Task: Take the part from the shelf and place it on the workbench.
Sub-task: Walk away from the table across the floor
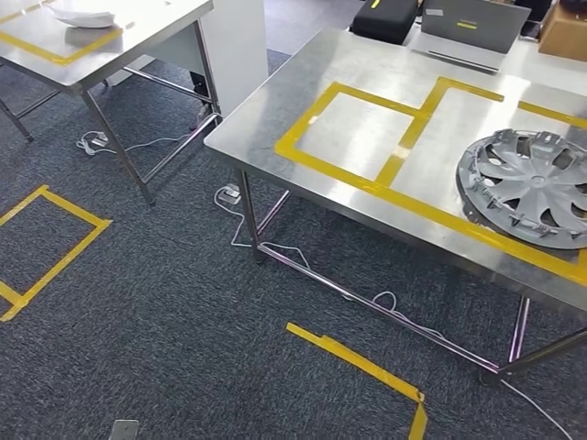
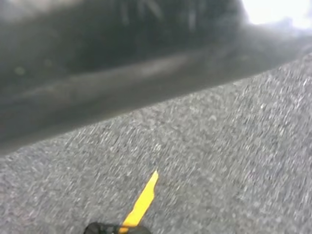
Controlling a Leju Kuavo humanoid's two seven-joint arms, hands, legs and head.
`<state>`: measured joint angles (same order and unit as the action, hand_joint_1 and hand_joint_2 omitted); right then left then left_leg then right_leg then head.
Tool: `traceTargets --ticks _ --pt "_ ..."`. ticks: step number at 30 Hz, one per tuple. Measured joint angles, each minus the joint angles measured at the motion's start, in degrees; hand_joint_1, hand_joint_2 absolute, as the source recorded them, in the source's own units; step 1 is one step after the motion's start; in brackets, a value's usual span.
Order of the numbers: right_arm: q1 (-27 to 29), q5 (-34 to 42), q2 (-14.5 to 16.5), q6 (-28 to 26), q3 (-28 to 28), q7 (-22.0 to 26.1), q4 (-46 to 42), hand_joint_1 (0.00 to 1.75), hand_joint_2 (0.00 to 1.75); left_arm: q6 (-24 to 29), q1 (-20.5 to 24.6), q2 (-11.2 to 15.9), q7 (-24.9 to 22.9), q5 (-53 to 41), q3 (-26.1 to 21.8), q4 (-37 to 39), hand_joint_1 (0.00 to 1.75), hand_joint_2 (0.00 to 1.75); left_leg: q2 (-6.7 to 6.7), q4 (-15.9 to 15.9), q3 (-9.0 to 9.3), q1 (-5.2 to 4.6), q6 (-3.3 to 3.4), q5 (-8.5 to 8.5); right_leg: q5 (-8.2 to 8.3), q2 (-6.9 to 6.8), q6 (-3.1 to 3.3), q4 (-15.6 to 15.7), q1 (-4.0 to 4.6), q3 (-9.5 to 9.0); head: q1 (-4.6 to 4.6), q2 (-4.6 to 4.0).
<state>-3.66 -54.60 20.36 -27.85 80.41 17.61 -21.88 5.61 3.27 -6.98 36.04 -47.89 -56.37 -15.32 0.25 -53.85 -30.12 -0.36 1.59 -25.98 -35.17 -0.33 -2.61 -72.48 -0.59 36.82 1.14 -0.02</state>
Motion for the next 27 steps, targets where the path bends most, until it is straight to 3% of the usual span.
traceTargets --ticks 1,3,4,6,8,9,10,12,13,14,16,18,20,21,23,24,25,27 --pt "0.03 -0.05 -0.01 0.1 -0.15 0.02 0.0 0.0 0.0 -0.04 0.01 -0.04 0.0 -0.04 -0.02 0.0 0.0 0.0 -0.03 -0.42 -0.93 0.01 -0.14 0.41 1.76 0.02 -0.01 1.54 -0.03 -1.71 0.01 0.0" --pt "0.02 -0.19 -0.01 0.27 -0.51 0.07 0.0 0.0 0.0 -0.1 0.05 -0.11 0.0 -0.18 -0.04 -0.03 0.0 0.0 -0.16 -1.5 -2.58 -0.03 -0.58 1.09 3.96 0.3 0.05 9.02 -0.12 -7.44 0.04 0.0" --pt "0.0 -0.24 -0.01 0.35 -0.66 0.09 0.0 0.0 0.0 -0.1 0.08 -0.14 0.02 -0.33 -0.06 -0.07 0.0 0.0 -0.24 -2.03 -3.26 -0.1 -0.87 1.47 3.82 0.54 0.26 12.94 -0.13 -10.07 0.0 0.0" --pt "0.03 -0.31 -0.01 0.4 -0.86 0.13 0.02 0.0 0.0 -0.02 0.11 -0.22 0.04 -0.57 -0.12 -0.17 0.0 0.0 -0.35 -2.62 -4.18 -0.22 -1.4 2.44 2.9 0.86 0.75 17.04 0.01 -12.14 -0.08 0.0" --pt "0.18 -0.31 0.02 0.41 -1.0 0.12 0.07 0.0 0.0 0.06 0.01 -0.29 0.04 -0.72 -0.26 -0.22 0.0 0.0 -0.51 -2.77 -4.72 -0.11 -1.95 2.96 3.43 0.59 1.63 17.15 0.02 -10.99 -0.1 0.0" --pt "0.24 -0.31 0.05 0.41 -1.07 0.11 0.09 0.0 0.0 0.09 -0.1 -0.33 0.03 -0.81 -0.34 -0.23 0.0 0.0 -0.55 -3.45 -5.11 -0.01 -2.27 1.73 3.93 0.38 2.24 17.12 -0.03 -10.46 -0.18 0.01" --pt "0.32 -0.31 0.08 0.41 -1.13 0.1 0.11 0.0 0.0 0.11 -0.2 -0.39 0.01 -0.92 -0.42 -0.25 0.0 0.0 -0.56 -4.88 -5.58 0.08 -2.58 -0.4 4.5 0.15 2.79 17.18 -0.13 -9.78 -0.33 0.01" --pt "0.42 -0.29 0.1 0.37 -1.25 0.09 0.13 0.0 0.0 0.13 -0.26 -0.61 -0.03 -1.3 -0.55 -0.28 0.0 0.0 -0.5 -10.94 -6.81 0.33 -3.11 -6.77 5.78 -0.26 3.42 17.14 -0.07 -8.35 -0.68 0.01" --pt "0.47 -0.28 0.1 0.33 -1.33 0.09 0.13 0.0 0.0 0.13 -0.25 -0.72 -0.04 -1.51 -0.66 -0.3 0.0 0.0 -0.49 -14.44 -7.22 0.42 -3.26 -8.89 6.45 -0.52 3.47 17.07 0.02 -7.63 -0.75 0.01" --pt "0.5 -0.25 0.1 0.26 -1.45 0.08 0.14 0.0 0.0 0.12 -0.23 -0.8 -0.04 -1.73 -0.78 -0.32 0.0 0.0 -0.49 -17.32 -7.23 0.48 -3.36 -9.71 7.15 -0.82 3.51 16.93 0.11 -6.77 -0.79 0.01" --pt "0.57 -0.08 0.1 0.09 -1.75 0.01 0.16 0.0 0.0 0.13 -0.21 -0.88 -0.04 -2.13 -1.05 -0.45 0.0 0.0 -0.41 -18.04 -5.1 0.51 -3.32 -7.13 8.41 -1.54 3.48 16.44 0.23 -4.88 -0.81 0.02" --pt "0.66 0.13 0.11 0.0 -2.03 -0.05 0.22 0.0 0.0 0.16 -0.09 -0.93 -0.04 -2.49 -1.26 -0.67 0.0 0.0 0.89 -11.62 0.45 0.42 -2.93 -4.36 9.42 -2.32 3.23 15.88 0.37 -3.21 -0.83 0.01" --pt "0.74 0.22 0.15 -0.05 -2.21 -0.06 0.3 0.0 0.0 0.21 0.27 -1.02 -0.04 -2.7 -1.39 -0.92 0.0 0.0 2.8 -3.22 6.16 0.07 -2.22 -4.88 10.33 -3.32 2.69 15.57 0.5 -2.4 -0.79 0.02" --pt "0.75 0.24 0.17 -0.08 -2.28 -0.06 0.34 0.0 0.0 0.23 0.44 -1.06 -0.04 -2.75 -1.43 -1.02 0.0 0.0 3.21 -0.72 7.53 -0.14 -1.85 -5.52 10.85 -3.98 2.38 15.52 0.51 -2.2 -0.78 0.02" --pt "0.73 0.29 0.16 -0.12 -2.42 -0.06 0.43 0.0 0.0 0.24 0.37 -1.2 -0.04 -2.8 -1.53 -1.1 0.0 0.0 2.51 0.66 7.18 -0.28 -1.1 -5.21 11.64 -4.93 1.71 15.51 0.36 -1.87 -0.77 0.01" --pt "0.73 0.34 0.11 -0.14 -2.48 -0.04 0.47 0.0 0.0 0.26 0.17 -1.28 -0.04 -2.82 -1.62 -1.13 0.0 0.0 2.07 0.74 6.51 -0.27 -0.68 -4.54 10.95 -4.46 1.37 15.16 0.26 -1.56 -0.78 0.01" --pt "0.78 0.42 0.06 -0.15 -2.53 -0.02 0.5 0.0 0.0 0.31 0.0 -1.37 -0.04 -2.84 -1.7 -1.16 0.0 0.0 1.72 0.85 5.74 -0.21 -0.23 -3.73 9.07 -3.46 1.05 13.96 0.16 -1.1 -0.75 0.01" --pt "0.91 0.68 -0.07 -0.2 -2.62 0.07 0.54 0.0 0.0 0.4 -0.03 -1.56 -0.04 -2.95 -1.85 -1.24 0.0 0.0 0.75 0.86 3.91 -0.3 0.37 -2.1 2.93 -1.06 0.69 8.48 0.07 0.21 -0.66 0.01"
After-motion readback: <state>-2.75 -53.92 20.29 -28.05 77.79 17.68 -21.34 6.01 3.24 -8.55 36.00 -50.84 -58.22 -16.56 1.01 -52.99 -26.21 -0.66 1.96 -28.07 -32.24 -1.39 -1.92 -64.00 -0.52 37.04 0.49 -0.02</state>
